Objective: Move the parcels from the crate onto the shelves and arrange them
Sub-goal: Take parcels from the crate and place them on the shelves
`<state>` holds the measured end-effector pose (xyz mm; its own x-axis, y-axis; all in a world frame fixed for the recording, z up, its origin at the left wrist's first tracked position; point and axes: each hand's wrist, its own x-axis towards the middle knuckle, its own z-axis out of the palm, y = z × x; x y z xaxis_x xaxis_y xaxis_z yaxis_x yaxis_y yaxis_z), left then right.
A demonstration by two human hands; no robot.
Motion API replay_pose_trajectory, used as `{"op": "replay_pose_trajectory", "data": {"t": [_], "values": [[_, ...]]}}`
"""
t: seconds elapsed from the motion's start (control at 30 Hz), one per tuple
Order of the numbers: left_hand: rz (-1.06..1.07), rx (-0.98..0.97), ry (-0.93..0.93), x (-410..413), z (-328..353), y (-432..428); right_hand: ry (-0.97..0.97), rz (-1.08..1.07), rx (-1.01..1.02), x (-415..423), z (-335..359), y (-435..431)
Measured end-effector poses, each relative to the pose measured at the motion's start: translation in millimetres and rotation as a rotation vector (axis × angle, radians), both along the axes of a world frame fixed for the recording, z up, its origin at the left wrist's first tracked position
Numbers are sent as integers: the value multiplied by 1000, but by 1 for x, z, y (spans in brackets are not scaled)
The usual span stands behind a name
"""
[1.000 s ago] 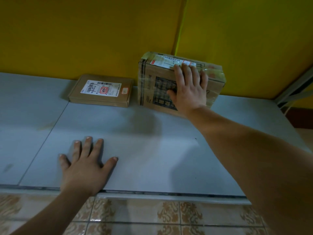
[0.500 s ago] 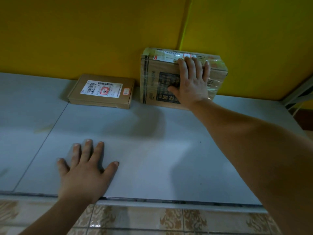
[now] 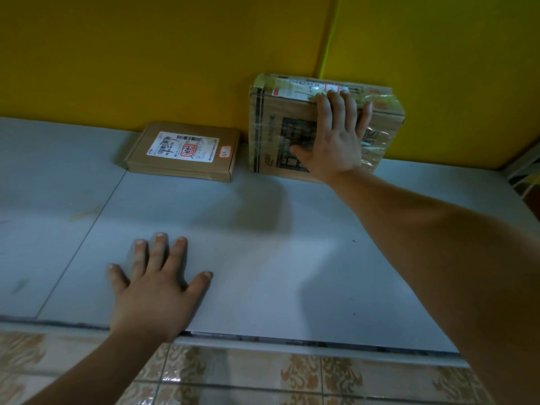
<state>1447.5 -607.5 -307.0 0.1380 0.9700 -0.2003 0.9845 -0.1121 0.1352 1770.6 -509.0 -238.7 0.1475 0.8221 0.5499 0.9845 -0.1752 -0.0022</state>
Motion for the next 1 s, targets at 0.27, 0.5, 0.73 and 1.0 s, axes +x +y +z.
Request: {"op": "replay_pose_trajectory", "data": {"t": [0.27, 0.5, 0.73, 1.0], "values": [[5, -6, -6, 0, -1, 1, -4, 39, 46, 7, -4, 3], [1, -21, -12, 0, 0, 0, 1, 39, 34, 10, -5, 5], [3, -12, -23, -2, 1, -1, -32, 80, -37, 28, 7, -3], [-15, -8, -25, -3, -1, -1, -24, 5, -128, 16, 13, -8]]}}
